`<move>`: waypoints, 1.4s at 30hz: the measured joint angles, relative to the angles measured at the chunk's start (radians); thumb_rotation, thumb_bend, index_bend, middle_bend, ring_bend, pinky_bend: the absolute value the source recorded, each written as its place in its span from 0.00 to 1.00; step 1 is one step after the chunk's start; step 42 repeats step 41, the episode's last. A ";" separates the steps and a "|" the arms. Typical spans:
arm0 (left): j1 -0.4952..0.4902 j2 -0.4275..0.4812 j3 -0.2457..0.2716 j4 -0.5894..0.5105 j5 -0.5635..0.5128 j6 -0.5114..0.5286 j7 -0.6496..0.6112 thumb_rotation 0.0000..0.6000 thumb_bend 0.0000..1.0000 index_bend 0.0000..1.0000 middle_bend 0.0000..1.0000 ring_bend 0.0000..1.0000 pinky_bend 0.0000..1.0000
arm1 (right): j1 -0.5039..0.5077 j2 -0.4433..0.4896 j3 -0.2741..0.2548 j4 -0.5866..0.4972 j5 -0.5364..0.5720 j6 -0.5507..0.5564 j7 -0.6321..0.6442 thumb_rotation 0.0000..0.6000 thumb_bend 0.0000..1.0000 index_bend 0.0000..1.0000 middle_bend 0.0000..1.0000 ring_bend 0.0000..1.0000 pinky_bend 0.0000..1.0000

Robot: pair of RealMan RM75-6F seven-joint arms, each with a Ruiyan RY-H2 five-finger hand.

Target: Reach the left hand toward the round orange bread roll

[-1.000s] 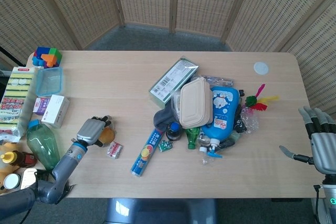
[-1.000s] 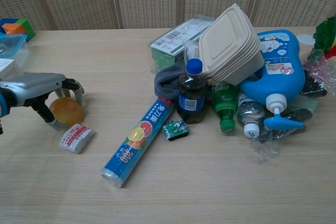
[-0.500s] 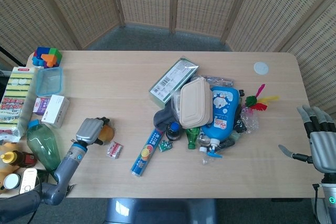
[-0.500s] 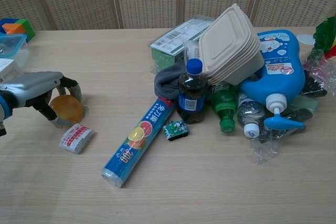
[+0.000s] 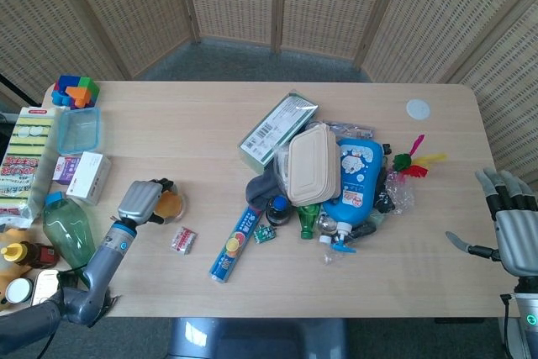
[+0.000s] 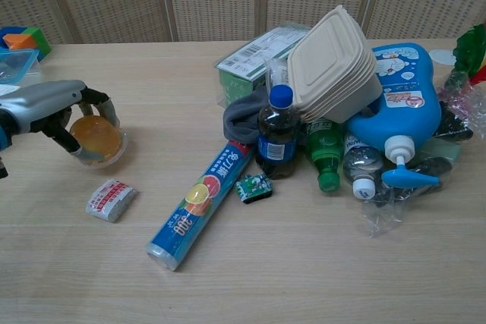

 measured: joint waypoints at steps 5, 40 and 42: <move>-0.012 0.088 -0.032 -0.109 0.001 0.006 -0.003 1.00 0.43 0.70 0.57 0.56 0.72 | 0.001 -0.003 0.000 0.004 -0.001 -0.003 0.005 0.60 0.15 0.00 0.00 0.00 0.00; -0.160 0.569 -0.304 -0.523 -0.158 0.024 -0.005 1.00 0.42 0.70 0.56 0.56 0.72 | 0.002 -0.037 -0.003 0.037 0.000 -0.008 0.033 0.60 0.15 0.00 0.00 0.00 0.00; -0.161 0.571 -0.304 -0.526 -0.160 0.024 -0.005 1.00 0.42 0.70 0.56 0.56 0.72 | 0.001 -0.037 -0.003 0.037 -0.001 -0.007 0.034 0.60 0.15 0.00 0.00 0.00 0.00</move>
